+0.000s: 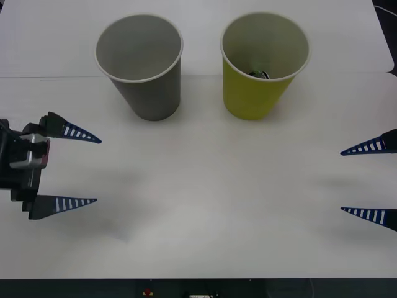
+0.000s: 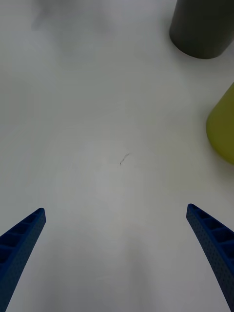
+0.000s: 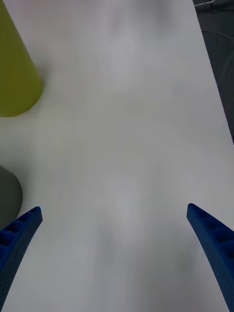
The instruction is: Put the can into the green bin and the plastic bottle into the gray bin
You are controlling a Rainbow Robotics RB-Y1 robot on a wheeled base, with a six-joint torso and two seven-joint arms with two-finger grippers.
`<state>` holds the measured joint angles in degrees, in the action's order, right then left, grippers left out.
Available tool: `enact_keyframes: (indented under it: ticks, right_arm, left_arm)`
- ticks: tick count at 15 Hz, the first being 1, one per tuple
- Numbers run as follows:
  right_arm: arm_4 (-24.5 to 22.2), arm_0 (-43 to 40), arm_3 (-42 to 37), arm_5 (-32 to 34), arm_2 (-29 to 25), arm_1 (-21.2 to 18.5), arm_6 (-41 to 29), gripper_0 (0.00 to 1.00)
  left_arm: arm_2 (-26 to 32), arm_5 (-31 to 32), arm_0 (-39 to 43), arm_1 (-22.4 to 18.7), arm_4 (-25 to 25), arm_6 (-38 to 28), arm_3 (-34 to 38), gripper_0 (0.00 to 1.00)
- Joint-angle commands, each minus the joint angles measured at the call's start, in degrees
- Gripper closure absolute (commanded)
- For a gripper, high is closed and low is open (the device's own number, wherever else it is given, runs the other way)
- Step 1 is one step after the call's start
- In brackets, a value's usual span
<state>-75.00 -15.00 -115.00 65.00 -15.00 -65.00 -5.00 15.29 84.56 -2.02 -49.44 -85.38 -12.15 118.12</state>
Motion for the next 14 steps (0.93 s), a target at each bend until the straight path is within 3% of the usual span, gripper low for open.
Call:
enact_keyframes:
  ticks: [1,14]
  right_arm:
    - [0.0,0.0,0.0,0.0,0.0,0.0,0.0,0.0]
    - [0.0,0.0,0.0,0.0,0.0,0.0,0.0,0.0]
  left_arm:
    - [1.67,-0.01,2.19,-0.3,0.13,0.29,0.27,0.0]
    - [5.63,-0.19,6.67,-0.3,0.92,-1.64,0.18,0.0]
